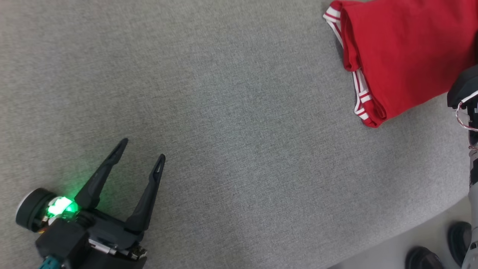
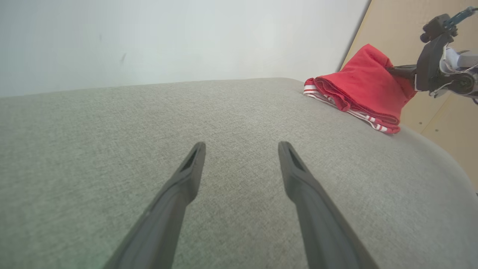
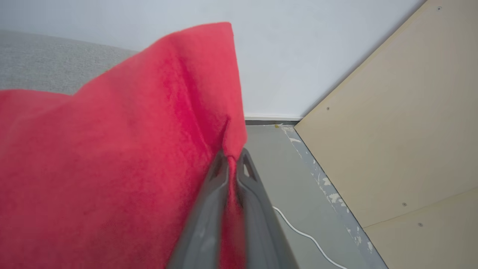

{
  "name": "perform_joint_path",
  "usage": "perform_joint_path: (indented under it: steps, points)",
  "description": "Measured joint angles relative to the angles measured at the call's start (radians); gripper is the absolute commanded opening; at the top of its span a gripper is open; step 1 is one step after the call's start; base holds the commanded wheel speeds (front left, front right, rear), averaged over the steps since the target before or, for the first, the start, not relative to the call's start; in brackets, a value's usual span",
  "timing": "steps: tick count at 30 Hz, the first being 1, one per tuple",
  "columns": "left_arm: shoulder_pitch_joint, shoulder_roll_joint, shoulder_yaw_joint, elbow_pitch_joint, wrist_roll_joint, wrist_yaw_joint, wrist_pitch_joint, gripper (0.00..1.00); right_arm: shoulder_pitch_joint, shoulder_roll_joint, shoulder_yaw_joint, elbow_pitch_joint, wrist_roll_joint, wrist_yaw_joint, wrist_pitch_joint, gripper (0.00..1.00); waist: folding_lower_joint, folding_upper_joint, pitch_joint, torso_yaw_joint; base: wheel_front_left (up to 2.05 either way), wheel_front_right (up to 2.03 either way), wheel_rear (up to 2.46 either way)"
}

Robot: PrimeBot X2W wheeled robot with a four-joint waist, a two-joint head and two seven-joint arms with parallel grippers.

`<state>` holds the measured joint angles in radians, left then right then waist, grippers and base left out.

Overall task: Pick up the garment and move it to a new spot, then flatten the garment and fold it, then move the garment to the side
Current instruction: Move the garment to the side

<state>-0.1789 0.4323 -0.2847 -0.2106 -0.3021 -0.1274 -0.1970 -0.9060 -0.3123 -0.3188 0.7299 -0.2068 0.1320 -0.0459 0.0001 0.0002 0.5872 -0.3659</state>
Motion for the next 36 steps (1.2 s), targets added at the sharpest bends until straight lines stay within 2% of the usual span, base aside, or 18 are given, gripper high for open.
perform_joint_path:
  steps: [1, 2, 3, 8, 14, 18, 22, 24, 25, 29, 31, 36]
  points:
    - [0.002, 0.002, 0.000, -0.004, 0.000, 0.001, 0.000, 1.00, -0.004, -0.002, 0.007, 0.008, -0.006, 0.000, -0.009, 0.25, 0.0000, 0.0000, 0.007, -0.003, 0.00, 0.00, 0.00]
    - [0.003, 0.004, 0.000, -0.009, 0.000, 0.002, 0.000, 1.00, -0.008, -0.003, 0.016, 0.017, -0.006, 0.000, -0.024, 0.38, -0.0001, 0.0000, 0.014, -0.006, 0.00, 0.00, 0.00]
    - [0.003, 0.006, 0.000, -0.013, -0.001, 0.004, 0.000, 1.00, -0.012, -0.004, 0.031, 0.021, -0.010, 0.000, -0.045, 1.00, -0.0001, -0.0001, 0.020, -0.007, 0.00, 0.00, 0.00]
    - [-0.006, -0.002, -0.011, -0.012, 0.000, 0.004, -0.012, 1.00, -0.020, 0.002, 0.034, 0.032, -0.042, 0.000, -0.115, 1.00, -0.0002, -0.0002, 0.026, 0.008, 0.00, 0.00, 0.00]
    - [-0.013, -0.045, -0.027, 0.045, -0.007, 0.009, -0.044, 1.00, 0.008, 0.011, 0.048, 0.024, -0.049, 0.000, -0.168, 1.00, -0.0001, -0.0001, -0.012, 0.041, 0.00, 0.00, 0.00]
    - [-0.004, -0.083, -0.024, 0.113, -0.015, 0.014, -0.059, 1.00, 0.083, 0.039, 0.045, -0.026, 0.035, 0.000, -0.194, 1.00, -0.0001, -0.0001, -0.064, 0.073, 0.00, 0.00, 0.00]
    - [0.040, -0.121, 0.004, 0.179, -0.010, 0.031, -0.064, 1.00, 0.209, 0.069, 0.091, -0.099, 0.120, 0.000, -0.205, 1.00, -0.0001, -0.0001, -0.133, 0.107, 0.00, 0.00, 0.00]
    - [0.058, -0.156, 0.033, 0.189, -0.011, 0.032, -0.065, 1.00, 0.287, 0.082, 0.112, -0.136, 0.153, 0.000, -0.206, 1.00, -0.0002, -0.0001, -0.171, 0.125, 0.00, 0.00, 0.00]
    - [0.083, -0.192, 0.076, 0.204, -0.016, 0.036, -0.065, 1.00, 0.363, 0.088, 0.128, -0.171, 0.175, 0.000, -0.200, 1.00, -0.0002, -0.0001, -0.212, 0.144, 0.00, 0.00, 0.00]
    - [0.136, -0.251, 0.157, 0.251, -0.015, 0.038, -0.065, 1.00, 0.511, 0.108, 0.113, -0.240, 0.208, 0.000, -0.179, 1.00, -0.0003, -0.0001, -0.297, 0.184, 0.00, 0.00, 0.00]
    - [0.162, -0.278, 0.186, 0.277, -0.013, 0.030, -0.066, 1.00, 0.584, 0.137, 0.100, -0.279, 0.229, 0.000, -0.158, 1.00, -0.0003, -0.0002, -0.342, 0.206, 0.00, 0.00, 0.00]
    - [0.238, -0.314, 0.255, 0.338, -0.003, 0.020, -0.066, 1.00, 0.751, 0.199, 0.086, -0.402, 0.269, 0.000, -0.105, 1.00, -0.0004, -0.0003, -0.454, 0.260, 0.00, 0.00, 0.00]
